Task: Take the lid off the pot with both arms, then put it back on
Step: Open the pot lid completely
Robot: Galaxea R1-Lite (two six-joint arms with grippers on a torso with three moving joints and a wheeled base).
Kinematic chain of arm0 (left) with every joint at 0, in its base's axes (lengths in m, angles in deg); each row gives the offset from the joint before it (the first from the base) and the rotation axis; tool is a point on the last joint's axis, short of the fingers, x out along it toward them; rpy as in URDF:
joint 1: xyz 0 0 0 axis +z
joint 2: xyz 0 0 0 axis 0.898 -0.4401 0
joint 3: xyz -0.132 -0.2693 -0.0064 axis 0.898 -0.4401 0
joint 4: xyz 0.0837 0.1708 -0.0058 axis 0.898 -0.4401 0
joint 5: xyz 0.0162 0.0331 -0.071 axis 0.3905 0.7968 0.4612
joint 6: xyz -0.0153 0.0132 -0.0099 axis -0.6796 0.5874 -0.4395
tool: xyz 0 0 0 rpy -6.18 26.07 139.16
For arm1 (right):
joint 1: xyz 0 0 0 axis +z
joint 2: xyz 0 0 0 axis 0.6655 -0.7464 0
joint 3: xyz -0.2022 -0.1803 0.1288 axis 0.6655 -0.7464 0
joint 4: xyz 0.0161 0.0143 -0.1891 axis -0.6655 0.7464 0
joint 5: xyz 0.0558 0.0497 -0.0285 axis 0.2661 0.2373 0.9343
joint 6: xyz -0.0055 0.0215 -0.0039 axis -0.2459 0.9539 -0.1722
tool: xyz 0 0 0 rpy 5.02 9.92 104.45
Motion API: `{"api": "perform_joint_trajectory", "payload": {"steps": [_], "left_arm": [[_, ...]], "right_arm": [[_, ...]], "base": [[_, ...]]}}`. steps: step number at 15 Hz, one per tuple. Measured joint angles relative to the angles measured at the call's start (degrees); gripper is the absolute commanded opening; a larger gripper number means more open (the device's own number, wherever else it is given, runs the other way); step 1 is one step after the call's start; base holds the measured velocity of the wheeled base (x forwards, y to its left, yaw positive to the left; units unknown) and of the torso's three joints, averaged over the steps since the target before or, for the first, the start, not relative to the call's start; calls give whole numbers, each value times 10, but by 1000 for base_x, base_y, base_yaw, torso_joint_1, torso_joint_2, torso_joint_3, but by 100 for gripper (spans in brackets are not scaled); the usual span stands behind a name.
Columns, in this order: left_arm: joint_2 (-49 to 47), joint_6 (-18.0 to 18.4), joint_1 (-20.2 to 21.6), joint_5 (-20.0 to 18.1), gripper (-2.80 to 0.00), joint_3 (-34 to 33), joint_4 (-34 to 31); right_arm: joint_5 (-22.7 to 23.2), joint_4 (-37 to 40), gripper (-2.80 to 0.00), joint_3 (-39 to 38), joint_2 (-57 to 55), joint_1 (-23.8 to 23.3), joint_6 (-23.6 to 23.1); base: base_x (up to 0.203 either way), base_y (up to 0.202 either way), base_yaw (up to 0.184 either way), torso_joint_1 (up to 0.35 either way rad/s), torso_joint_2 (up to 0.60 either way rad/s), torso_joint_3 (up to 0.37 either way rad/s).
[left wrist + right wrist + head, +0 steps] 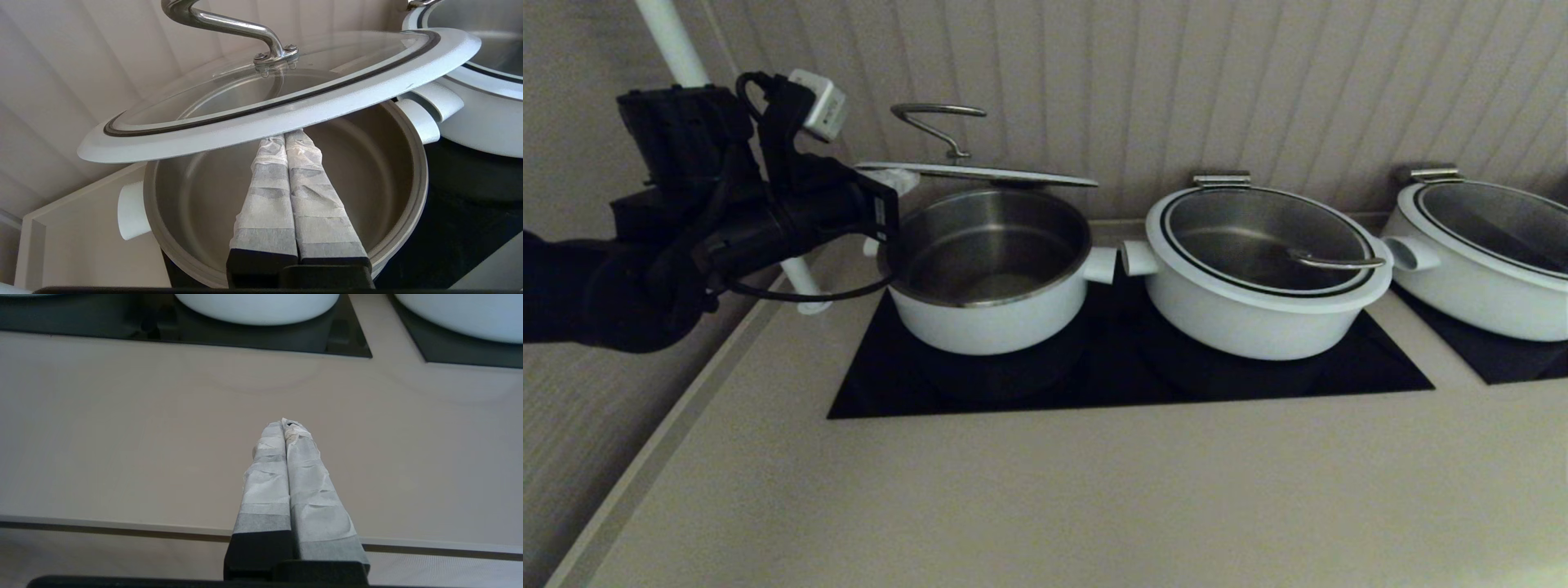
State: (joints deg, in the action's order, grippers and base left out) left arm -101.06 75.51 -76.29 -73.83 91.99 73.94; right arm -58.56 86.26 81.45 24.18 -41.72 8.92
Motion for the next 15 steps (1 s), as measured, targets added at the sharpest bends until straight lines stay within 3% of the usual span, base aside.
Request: {"api": "perform_joint_trajectory", "payload": {"steps": [15], "left_arm": [[2, 0, -1, -1, -280, 0, 1]], "right_arm": [[0, 0, -280, 0, 12, 0, 0]], "base": [[0, 0, 0, 0, 0, 0]]}}
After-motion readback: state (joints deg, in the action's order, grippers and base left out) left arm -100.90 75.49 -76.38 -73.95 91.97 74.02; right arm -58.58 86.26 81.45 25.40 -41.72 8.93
